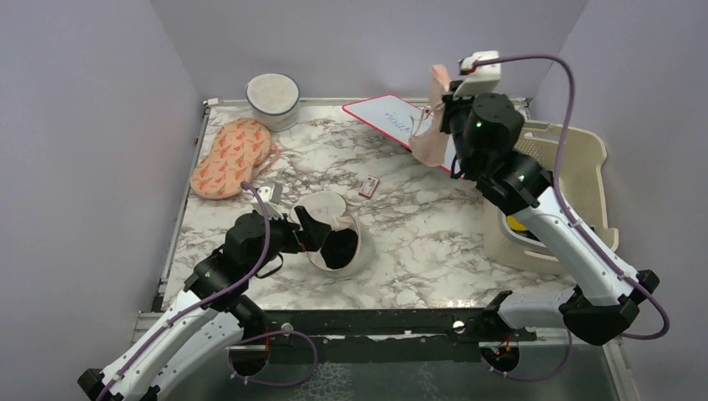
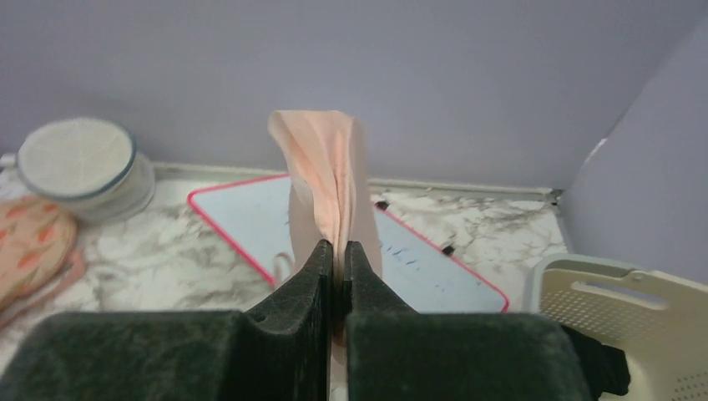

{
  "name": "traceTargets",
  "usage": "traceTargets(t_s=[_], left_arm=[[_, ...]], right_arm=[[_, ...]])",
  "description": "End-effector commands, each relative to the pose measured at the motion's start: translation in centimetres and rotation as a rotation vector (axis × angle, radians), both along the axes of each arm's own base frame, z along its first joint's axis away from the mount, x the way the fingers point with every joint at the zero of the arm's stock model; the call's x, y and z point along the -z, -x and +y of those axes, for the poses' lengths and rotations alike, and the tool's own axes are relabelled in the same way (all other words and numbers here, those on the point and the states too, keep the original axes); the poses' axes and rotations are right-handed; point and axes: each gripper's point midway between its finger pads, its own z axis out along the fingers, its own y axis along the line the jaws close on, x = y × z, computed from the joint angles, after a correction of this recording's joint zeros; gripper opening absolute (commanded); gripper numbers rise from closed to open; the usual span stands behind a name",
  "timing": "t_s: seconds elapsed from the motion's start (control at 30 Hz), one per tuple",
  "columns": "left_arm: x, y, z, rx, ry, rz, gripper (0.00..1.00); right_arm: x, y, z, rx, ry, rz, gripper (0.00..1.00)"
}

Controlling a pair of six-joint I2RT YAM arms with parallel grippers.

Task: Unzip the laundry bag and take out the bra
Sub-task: Place the bra in the bin.

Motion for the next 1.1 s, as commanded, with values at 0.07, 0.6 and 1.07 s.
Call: traceTargets(t_s=[0.07, 0.6, 1.07], left_arm=[[-3.5, -0.6, 0.7, 0.008, -0.071, -0.084, 0.99], [-6.0, -0.4, -0.3, 0.093, -0.097, -0.129, 0.99], [-5.8, 0.5, -0.3, 0.115, -0.079, -0.115, 0.99]], right_arm=[[-5.8, -2.5, -9.3, 0.265, -0.050, -0.110, 0.01], [3.0, 4.1, -29.8, 0.981, 0.027, 0.028, 0.01], [9.6, 6.3, -31.1, 1.078, 0.137, 0.107, 0.01]])
